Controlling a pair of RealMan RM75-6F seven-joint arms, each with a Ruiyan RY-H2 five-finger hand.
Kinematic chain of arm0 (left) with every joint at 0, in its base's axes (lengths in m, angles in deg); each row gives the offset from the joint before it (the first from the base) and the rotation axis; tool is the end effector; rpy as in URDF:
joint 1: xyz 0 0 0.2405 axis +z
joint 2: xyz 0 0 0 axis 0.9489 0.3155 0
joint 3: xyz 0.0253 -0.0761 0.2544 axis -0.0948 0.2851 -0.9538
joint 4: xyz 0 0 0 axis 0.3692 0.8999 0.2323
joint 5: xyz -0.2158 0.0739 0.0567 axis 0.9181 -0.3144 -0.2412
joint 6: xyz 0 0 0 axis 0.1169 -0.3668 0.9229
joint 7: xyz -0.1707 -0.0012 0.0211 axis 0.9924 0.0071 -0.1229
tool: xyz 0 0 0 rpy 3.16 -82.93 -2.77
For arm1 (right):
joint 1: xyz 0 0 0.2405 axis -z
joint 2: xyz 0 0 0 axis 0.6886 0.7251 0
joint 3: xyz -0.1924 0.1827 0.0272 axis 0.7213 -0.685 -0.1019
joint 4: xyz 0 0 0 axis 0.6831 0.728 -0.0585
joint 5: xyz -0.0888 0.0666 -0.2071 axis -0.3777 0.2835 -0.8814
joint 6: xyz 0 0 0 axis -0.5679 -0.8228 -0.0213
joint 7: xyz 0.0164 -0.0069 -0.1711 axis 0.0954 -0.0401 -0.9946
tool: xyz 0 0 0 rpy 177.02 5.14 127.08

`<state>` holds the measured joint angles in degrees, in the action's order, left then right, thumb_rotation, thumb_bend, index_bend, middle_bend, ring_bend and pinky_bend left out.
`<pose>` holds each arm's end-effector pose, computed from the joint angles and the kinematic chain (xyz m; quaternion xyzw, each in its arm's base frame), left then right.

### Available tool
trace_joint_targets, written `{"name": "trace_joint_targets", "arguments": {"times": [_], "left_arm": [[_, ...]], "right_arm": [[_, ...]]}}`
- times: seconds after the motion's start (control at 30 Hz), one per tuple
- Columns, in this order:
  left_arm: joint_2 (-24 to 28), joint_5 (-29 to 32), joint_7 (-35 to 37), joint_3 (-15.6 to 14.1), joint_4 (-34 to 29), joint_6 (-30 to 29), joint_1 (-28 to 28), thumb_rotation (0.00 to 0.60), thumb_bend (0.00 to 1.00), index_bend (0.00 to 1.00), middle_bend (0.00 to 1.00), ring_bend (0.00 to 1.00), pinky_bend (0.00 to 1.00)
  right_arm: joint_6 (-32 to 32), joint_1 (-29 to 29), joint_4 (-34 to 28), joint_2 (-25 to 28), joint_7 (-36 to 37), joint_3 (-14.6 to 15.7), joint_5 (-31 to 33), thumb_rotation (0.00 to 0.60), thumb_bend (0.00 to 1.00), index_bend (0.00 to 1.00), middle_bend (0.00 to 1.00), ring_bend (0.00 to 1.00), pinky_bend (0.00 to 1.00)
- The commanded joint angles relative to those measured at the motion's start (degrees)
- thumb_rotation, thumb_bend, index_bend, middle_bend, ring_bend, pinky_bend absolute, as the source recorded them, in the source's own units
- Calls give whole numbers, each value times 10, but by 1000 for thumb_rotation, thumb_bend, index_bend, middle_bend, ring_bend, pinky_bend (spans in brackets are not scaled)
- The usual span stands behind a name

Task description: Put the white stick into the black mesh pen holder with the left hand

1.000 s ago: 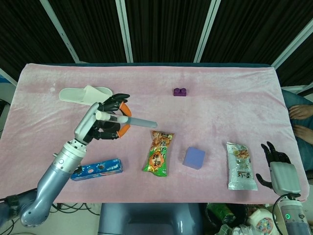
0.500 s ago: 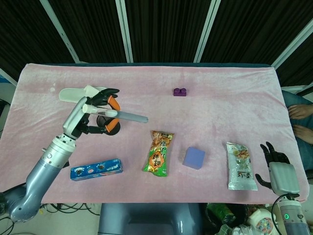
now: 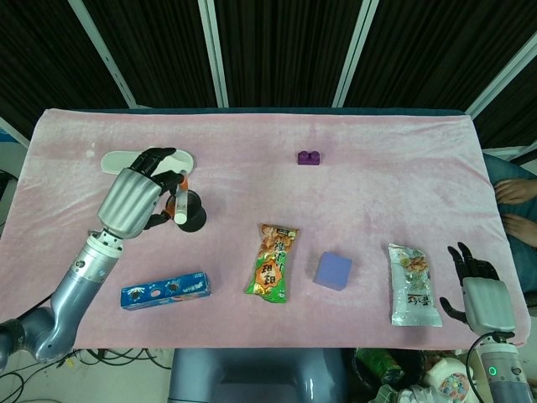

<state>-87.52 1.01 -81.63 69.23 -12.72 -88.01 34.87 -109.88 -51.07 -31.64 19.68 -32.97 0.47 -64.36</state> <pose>-0.0903 0.3736 0.1012 -0.6971 -0.2111 -0.5336 0.4298 -0.3315 -0.2200 0.1097 0.6102 -0.4318 0.2817 0.6016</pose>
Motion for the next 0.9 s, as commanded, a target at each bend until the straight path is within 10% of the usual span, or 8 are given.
{"name": "trace_joint_targets", "arguments": {"times": [0.03, 0.5, 0.9], "left_arm": [[2, 25, 40, -16, -11, 5, 3, 600, 396, 658, 575, 145, 178], [19, 210, 101, -2, -28, 102, -11, 600, 396, 651, 567, 145, 128], [-17, 238, 83, -16, 29, 109, -32, 600, 396, 651, 568, 144, 128]], "right_arm": [[0, 0, 0, 0, 0, 0, 0, 600, 177, 29, 31, 189, 158], [-1, 0, 1, 0, -1, 0, -2, 600, 178, 29, 32, 189, 158], [-1, 0, 1, 0, 0, 0, -2, 600, 177, 29, 31, 190, 158]]}}
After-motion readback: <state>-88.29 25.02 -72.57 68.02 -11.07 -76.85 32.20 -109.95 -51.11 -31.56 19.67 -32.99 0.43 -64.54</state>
